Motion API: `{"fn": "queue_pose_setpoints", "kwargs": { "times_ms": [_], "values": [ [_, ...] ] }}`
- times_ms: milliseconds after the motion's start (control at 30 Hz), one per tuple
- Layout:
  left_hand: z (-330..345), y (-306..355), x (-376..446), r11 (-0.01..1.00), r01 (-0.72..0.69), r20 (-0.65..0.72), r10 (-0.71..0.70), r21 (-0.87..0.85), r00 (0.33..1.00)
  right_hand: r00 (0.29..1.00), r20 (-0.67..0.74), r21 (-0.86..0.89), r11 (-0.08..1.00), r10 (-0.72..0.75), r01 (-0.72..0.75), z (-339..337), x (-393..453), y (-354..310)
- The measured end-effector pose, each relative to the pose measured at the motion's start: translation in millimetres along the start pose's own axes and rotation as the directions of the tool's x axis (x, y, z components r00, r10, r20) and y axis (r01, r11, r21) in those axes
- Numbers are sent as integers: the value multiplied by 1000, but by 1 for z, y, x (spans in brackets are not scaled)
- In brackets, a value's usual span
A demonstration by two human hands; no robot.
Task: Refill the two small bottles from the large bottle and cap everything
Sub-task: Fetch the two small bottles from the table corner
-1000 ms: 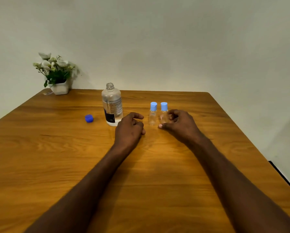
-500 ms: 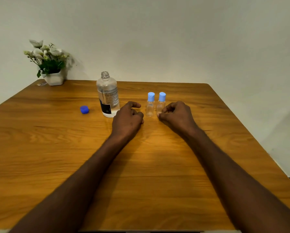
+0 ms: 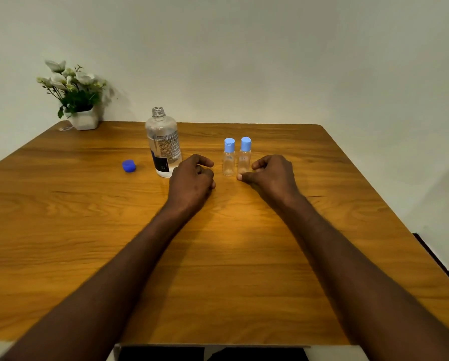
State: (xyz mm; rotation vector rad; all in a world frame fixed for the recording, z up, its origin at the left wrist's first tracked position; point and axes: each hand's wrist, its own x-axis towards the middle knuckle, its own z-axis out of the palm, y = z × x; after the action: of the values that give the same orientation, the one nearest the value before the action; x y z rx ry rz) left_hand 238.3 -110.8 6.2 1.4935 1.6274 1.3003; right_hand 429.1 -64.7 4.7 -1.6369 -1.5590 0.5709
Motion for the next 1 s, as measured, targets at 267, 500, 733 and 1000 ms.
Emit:
{"fn": "queue_pose_setpoints", "kwargs": {
  "times_ms": [267,500,733,1000],
  "values": [
    [-25,12,-29,967,-219,-232,185,-130,955,982,-176,172,980,-65,96,-15,-35,-12],
    [-87,-7,-31,927,-375,-427,335,-10,840,822,-349,260,796,-451,547,6,-72,-72],
    [-116,-37,2,970,-174,-419,89,-170,903,942,-159,348,876,-296,334,98,-59,-131],
    [-110,-40,10,971,-117,-384,29,-209,923,975,-47,138,965,-219,223,151,-32,-109]
  ]
}}
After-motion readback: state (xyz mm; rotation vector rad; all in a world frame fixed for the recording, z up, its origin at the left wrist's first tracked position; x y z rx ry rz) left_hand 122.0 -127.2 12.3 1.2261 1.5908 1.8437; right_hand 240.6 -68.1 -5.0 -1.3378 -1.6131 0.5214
